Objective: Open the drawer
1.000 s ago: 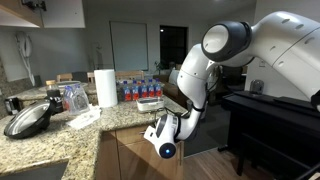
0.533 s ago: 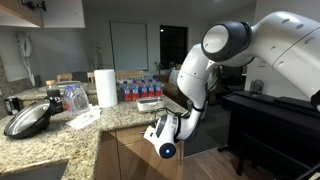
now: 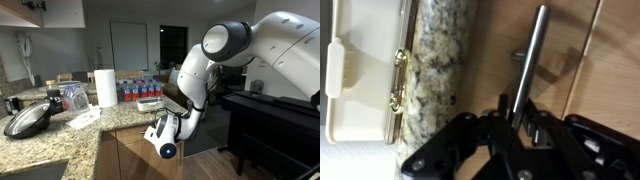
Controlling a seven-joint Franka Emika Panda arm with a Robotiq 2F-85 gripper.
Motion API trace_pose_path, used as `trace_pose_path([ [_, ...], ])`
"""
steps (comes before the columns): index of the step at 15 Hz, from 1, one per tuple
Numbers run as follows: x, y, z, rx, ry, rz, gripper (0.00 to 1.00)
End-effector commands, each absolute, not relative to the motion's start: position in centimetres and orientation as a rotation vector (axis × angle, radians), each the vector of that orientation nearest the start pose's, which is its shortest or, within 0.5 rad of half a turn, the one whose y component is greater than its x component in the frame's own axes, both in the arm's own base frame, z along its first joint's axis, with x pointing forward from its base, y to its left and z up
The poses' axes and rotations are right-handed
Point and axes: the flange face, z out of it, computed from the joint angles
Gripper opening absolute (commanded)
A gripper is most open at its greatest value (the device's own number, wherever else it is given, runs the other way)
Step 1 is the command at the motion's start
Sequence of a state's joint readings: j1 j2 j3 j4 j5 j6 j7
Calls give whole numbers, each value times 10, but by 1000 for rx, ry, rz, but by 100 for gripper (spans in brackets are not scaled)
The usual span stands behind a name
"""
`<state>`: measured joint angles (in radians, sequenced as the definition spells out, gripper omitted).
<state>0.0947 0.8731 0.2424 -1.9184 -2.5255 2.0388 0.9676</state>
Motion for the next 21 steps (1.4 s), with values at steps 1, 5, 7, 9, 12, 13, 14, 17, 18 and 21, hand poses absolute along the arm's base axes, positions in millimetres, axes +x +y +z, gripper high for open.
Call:
trace_pose_path([
  [1, 514, 193, 5, 1379, 1479, 745, 11],
  [5, 514, 193, 5, 1379, 1480, 746, 11],
  [7, 514, 192, 5, 1377, 1480, 745, 10],
  [9, 514, 192, 5, 1376, 1481, 746, 10],
  [12, 513, 192, 5, 1376, 1481, 747, 10],
  [13, 513, 191, 5, 1378, 1480, 748, 9],
  [14, 513, 191, 5, 1377, 1481, 743, 43],
  [17, 508, 194, 4, 1371, 1497, 731, 54],
  [18, 505, 196, 3, 1371, 1503, 728, 60],
  [21, 509, 205, 0, 1370, 1468, 736, 81],
])
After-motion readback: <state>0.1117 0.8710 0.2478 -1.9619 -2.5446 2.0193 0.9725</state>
